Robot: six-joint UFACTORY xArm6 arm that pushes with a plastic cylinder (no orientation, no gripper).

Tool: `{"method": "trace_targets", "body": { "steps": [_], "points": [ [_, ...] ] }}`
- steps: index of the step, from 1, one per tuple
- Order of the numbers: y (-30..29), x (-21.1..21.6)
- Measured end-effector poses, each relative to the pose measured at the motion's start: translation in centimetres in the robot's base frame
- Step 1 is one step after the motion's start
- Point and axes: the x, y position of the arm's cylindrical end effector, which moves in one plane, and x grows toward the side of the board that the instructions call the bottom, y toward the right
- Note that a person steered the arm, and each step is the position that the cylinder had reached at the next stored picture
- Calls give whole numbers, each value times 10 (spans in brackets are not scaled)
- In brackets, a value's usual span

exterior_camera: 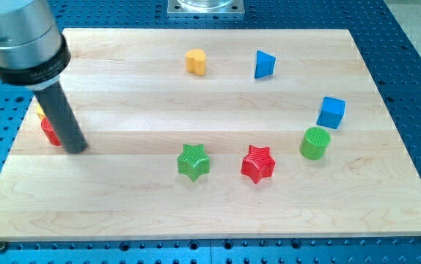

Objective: Push the yellow heart and blue triangle to the top right side of the board

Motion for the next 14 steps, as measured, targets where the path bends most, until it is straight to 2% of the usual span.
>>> {"method": "trace_targets", "body": {
  "steps": [2, 3, 4, 5, 6, 8, 9, 10, 11, 12, 13, 14],
  "points": [
    [-21, -50],
    [-11, -6],
    [93, -38],
    [143, -127],
    [150, -185],
    [288, -229],
    [303, -221],
    [290, -217],
    [347, -232],
    [344, -225],
    [281, -209],
    [255, -170]
  ]
}}
